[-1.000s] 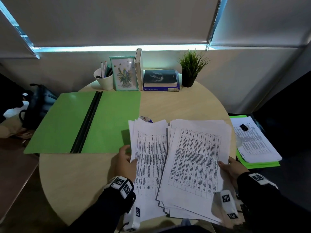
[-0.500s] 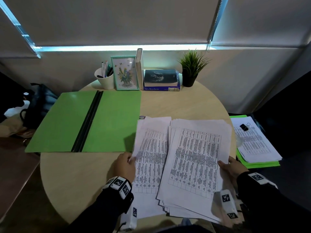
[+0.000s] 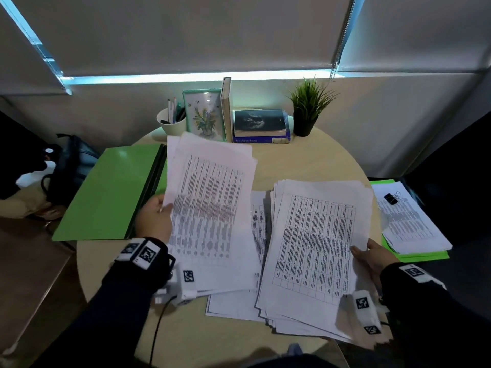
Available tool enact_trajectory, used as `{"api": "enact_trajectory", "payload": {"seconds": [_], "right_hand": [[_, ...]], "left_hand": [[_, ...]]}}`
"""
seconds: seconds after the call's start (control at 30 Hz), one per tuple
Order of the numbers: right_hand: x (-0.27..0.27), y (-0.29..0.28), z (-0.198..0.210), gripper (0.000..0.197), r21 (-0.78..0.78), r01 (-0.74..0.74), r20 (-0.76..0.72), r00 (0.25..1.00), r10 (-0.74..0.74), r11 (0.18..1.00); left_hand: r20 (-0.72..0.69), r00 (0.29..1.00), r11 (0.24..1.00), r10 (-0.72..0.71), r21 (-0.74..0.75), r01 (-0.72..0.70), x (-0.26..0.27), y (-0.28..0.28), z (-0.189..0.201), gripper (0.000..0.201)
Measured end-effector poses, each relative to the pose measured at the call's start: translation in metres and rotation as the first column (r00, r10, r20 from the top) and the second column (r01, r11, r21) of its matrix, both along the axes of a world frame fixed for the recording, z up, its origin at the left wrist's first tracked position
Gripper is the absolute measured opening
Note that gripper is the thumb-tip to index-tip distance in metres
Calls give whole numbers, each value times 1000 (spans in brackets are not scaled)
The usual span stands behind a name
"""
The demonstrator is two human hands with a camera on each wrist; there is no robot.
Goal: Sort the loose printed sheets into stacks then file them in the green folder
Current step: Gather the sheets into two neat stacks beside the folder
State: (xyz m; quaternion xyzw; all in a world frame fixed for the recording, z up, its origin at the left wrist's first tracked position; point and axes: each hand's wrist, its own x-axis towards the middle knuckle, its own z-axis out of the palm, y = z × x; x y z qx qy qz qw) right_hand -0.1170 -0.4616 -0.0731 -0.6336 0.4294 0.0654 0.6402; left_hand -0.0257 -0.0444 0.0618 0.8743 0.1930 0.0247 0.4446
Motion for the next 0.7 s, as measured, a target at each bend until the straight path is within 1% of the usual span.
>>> {"api": "enact_trajectory", "payload": {"seconds": [0.07,0.17,0.2,0.3,0.37,0.43,0.47,0.6,0.7], "right_hand": [[1,3,5,39,14,14,-2,1000,-14,1000],[4,11,16,40,21,8,-1,1000,-8,1000],[5,14,19,39,19,5,0,1000,-5,1000],[8,29,32,38,16,0,18,1000,0,1000],[11,42,41,37,8,-13,29,1000,13,1000],[14,59,53,35,32,-20,62,998,18,999],[16,68,58,34,46,-30,81,996,26,998],[26,113,85,24,88,-112,169,981,96,990],[34,144,95,24,128,-153,202,971,125,980]], "left_hand": [[80,996,999,-44,7,44,9,12,15,23],[179,979,993,-94,-60,106,17,23,39,18],[208,972,986,-112,-100,135,17,25,48,18],[288,945,932,-156,-274,238,13,26,76,29],[294,935,890,-200,-344,298,11,24,87,27],[275,935,847,-225,-419,327,12,20,88,24],[255,938,839,-233,-436,327,12,18,85,23],[105,966,877,-237,-404,259,10,7,57,15],[-15,972,922,-233,-322,216,5,2,27,13]]}}
